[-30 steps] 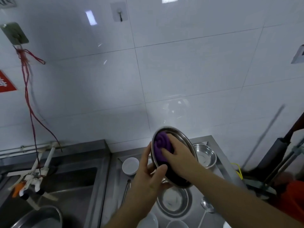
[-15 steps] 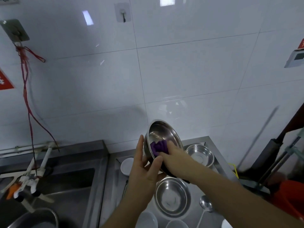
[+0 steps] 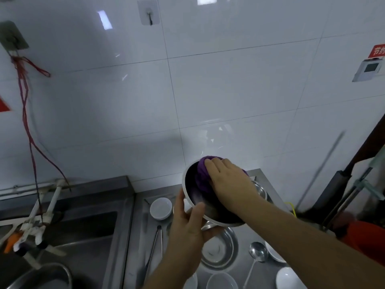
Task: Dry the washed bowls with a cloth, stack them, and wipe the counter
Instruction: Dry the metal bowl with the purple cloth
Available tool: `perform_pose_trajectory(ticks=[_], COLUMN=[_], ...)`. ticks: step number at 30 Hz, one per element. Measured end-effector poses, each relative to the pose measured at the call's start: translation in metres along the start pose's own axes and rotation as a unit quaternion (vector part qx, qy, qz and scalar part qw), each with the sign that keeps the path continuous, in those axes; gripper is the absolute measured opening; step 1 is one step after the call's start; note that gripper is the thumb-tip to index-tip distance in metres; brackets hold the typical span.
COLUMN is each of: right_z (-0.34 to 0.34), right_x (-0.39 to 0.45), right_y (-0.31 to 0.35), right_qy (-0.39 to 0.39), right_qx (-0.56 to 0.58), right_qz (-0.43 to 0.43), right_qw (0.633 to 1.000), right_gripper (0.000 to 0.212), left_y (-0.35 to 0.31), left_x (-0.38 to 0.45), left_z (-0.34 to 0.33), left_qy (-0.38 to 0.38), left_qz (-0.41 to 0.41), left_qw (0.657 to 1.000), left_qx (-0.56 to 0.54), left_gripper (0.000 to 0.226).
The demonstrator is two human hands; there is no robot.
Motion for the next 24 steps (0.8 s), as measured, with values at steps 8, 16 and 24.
perform_pose_trajectory(ticks=[8, 16, 24], right_z=[-0.034, -0.04, -0.044], right_x=[-0.023, -0.06, -0.056], right_y=[-0.029, -0.008, -0.035], right_qy=[0.238, 0.276, 0.152], right_qx=[0.132, 0.618, 0.804], right_qz=[-0.238, -0.373, -0.421], right_qw=[0.932, 0.635, 0.391], right_gripper=[0.034, 0.022, 0.036], left_y=[-0.012, -0.012, -0.002], left_x=[0.005, 0.006, 0.0], left_z=[-0.005, -0.007, -0.004], left_qy=[0.02, 0.077, 0.163], left_qz=[-0.073, -0.098, -0.102], left_qw=[0.995, 0.973, 0.928], left_qx=[0.063, 0.194, 0.32], left_gripper=[0.073, 0.087, 0.095])
Point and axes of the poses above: each hand's wrist, its own x-axis towards the middle knuckle, its own z-axis out of the back of the hand, y = z × x, the point moved 9 cm from there along x, towards the middle knuckle, and after that the axes turned 9 degrees about -z, right-handed, at the moved point
